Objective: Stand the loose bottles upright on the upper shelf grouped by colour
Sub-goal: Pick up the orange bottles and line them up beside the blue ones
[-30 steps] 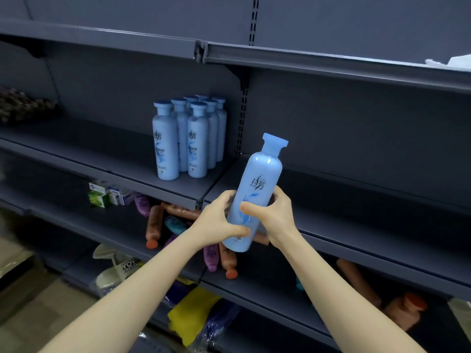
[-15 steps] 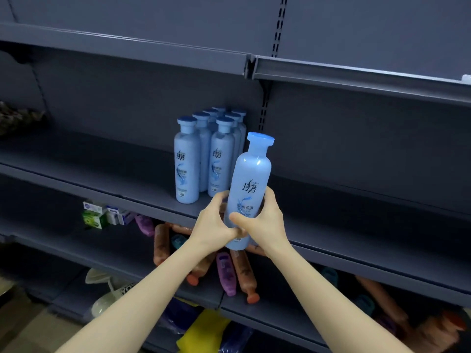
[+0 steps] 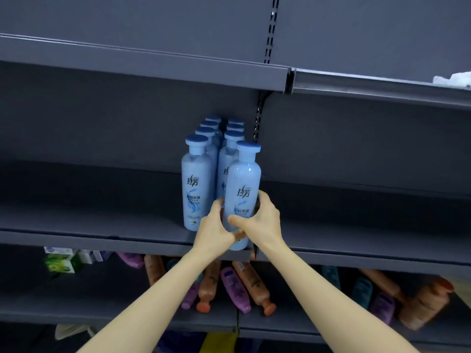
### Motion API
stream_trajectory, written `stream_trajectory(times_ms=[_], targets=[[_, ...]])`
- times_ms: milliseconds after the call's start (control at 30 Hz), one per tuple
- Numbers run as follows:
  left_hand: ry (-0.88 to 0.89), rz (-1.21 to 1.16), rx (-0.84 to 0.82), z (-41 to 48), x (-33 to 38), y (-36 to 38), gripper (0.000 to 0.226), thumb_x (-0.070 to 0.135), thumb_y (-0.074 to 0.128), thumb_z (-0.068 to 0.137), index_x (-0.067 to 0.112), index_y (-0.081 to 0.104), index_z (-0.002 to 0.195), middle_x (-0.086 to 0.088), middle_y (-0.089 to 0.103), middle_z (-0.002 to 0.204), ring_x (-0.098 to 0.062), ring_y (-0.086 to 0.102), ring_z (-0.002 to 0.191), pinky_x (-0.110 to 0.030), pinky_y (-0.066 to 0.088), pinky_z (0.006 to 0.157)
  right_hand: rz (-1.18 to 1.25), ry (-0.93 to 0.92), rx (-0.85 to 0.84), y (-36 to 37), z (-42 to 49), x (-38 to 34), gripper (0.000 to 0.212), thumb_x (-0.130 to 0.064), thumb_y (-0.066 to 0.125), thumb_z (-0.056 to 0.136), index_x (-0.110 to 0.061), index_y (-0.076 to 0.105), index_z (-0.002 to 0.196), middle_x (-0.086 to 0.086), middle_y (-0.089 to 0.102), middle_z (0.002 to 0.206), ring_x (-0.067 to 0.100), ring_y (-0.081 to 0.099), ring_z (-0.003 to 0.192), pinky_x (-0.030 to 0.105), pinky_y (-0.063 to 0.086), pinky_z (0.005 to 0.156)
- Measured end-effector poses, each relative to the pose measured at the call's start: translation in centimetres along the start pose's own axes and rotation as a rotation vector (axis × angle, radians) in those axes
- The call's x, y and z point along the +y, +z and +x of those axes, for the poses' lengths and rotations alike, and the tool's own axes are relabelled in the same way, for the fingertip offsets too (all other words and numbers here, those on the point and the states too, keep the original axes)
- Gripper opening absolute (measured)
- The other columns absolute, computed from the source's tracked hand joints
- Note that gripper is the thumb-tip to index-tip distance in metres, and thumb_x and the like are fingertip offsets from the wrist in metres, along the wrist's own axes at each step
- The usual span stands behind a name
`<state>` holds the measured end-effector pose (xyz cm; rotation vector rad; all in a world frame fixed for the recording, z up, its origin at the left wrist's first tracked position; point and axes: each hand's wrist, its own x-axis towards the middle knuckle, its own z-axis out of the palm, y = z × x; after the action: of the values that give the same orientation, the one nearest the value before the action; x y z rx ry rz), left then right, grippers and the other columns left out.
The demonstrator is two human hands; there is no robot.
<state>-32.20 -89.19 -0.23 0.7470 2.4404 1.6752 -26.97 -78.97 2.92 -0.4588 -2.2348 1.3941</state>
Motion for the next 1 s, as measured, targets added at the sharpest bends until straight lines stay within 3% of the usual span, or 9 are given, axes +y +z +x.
stream_trajectory(times_ms=[367, 500, 667, 733, 800, 933, 1000], targets=[[0.025, 0.13, 0.048, 1.1, -1.3, -0.1, 0.072, 0.021, 0.075, 0.075, 0.021, 0.036, 0.136, 0.003, 0.058, 0.121, -0.014, 0.054, 0.109, -0.025, 0.044, 0.083, -0.023, -0.028, 0.025, 2.0, 1.4, 1.0, 0.071, -0.007, 0.079, 0.064, -0.018, 0.049, 0.127, -0.009, 0.061, 0.102, 0.011, 0.061, 0.098, 0.032, 0.054, 0.084], [0.045, 0.239, 0.092, 1.1, -1.7, -0.9, 0.067, 0.029, 0.072, 0.077, 0.024, 0.039, 0.135, 0.006, 0.058, 0.123, -0.015, 0.055, 0.112, -0.031, 0.048, 0.085, -0.01, -0.039, 0.012, 2.3, 1.9, 1.2, 0.071, -0.006, 0.079, 0.063, -0.018, 0.049, 0.127, -0.009, 0.06, 0.101, 0.011, 0.061, 0.097, 0.031, 0.054, 0.083], [0.043, 0.343, 0.237, 0.5, -3.0, -3.6, 0.032, 0.028, 0.071, 0.079, 0.019, 0.061, 0.108, 0.007, 0.066, 0.104, -0.014, 0.062, 0.098, -0.031, 0.049, 0.082, 0.019, -0.028, -0.017, 2.5, 2.4, 1.4, 0.069, -0.004, 0.079, 0.066, -0.017, 0.048, 0.125, -0.009, 0.061, 0.101, 0.01, 0.061, 0.095, 0.029, 0.052, 0.085], [0.027, 0.35, 0.297, 0.6, -3.5, -4.8, 0.024, 0.028, 0.073, 0.077, 0.019, 0.06, 0.095, 0.006, 0.065, 0.093, -0.017, 0.063, 0.091, -0.032, 0.049, 0.076, 0.026, -0.026, -0.025, 2.6, 2.6, 1.4, 0.068, -0.004, 0.079, 0.067, -0.016, 0.047, 0.126, -0.01, 0.06, 0.099, 0.008, 0.06, 0.093, 0.026, 0.051, 0.084], [0.001, 0.356, 0.324, 0.9, -3.9, -5.7, 0.032, 0.028, 0.074, 0.075, 0.019, 0.053, 0.098, 0.004, 0.061, 0.098, -0.021, 0.062, 0.092, -0.035, 0.049, 0.074, 0.03, -0.026, -0.029, 2.8, 2.9, 1.3, 0.068, -0.004, 0.079, 0.067, -0.015, 0.047, 0.126, -0.009, 0.059, 0.1, 0.007, 0.059, 0.092, 0.025, 0.05, 0.083], [-0.072, 0.379, 0.247, 1.8, -4.0, -6.3, 0.073, 0.029, 0.075, 0.074, 0.017, 0.035, 0.134, -0.005, 0.049, 0.131, -0.029, 0.056, 0.11, -0.041, 0.047, 0.082, 0.026, -0.034, -0.017, 3.5, 3.3, 1.2, 0.07, -0.005, 0.08, 0.068, -0.015, 0.046, 0.128, -0.008, 0.058, 0.102, 0.008, 0.059, 0.094, 0.028, 0.05, 0.086], [-0.081, 0.374, 0.196, 2.2, -3.9, -6.1, 0.084, 0.027, 0.075, 0.075, 0.017, 0.026, 0.141, -0.01, 0.045, 0.136, -0.033, 0.052, 0.116, -0.04, 0.044, 0.086, 0.019, -0.043, -0.006, 3.8, 3.4, 1.2, 0.069, -0.006, 0.079, 0.068, -0.014, 0.046, 0.128, -0.007, 0.058, 0.103, 0.01, 0.059, 0.096, 0.031, 0.05, 0.087]])
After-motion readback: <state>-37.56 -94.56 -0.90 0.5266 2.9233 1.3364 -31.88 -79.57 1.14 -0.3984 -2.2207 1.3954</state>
